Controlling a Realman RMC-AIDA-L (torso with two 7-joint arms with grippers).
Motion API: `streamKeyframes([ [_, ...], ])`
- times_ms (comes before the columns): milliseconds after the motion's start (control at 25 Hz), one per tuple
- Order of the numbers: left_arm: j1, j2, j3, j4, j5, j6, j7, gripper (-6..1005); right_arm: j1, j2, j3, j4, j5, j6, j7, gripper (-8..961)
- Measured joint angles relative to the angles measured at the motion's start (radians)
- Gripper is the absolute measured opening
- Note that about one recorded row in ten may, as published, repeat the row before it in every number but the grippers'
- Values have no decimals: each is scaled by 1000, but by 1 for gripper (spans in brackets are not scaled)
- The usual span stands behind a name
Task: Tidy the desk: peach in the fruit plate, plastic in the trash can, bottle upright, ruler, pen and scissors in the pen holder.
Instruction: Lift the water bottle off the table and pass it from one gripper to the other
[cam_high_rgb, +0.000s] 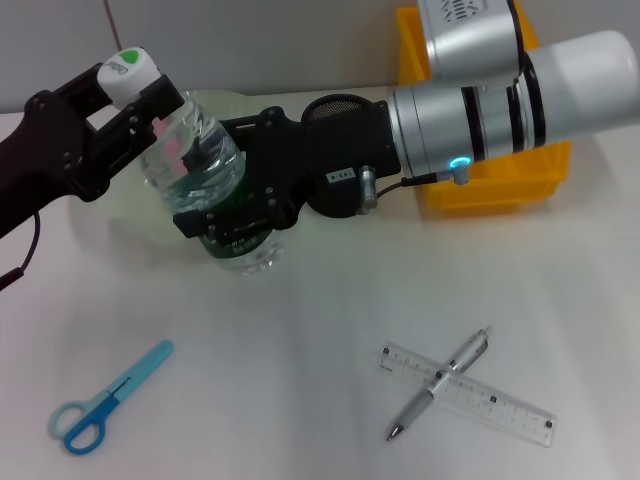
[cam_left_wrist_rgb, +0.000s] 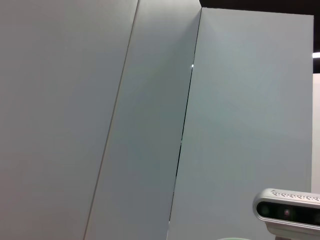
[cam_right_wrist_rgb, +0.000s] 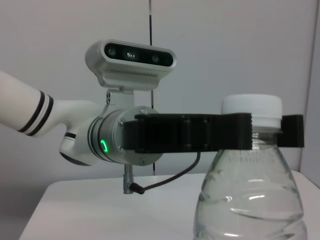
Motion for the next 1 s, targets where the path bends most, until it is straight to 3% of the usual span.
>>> streamKeyframes([
  [1000, -5, 3, -7, 6, -16, 11, -13, 445, -10, -2, -9, 12, -10, 54, -2, 772],
])
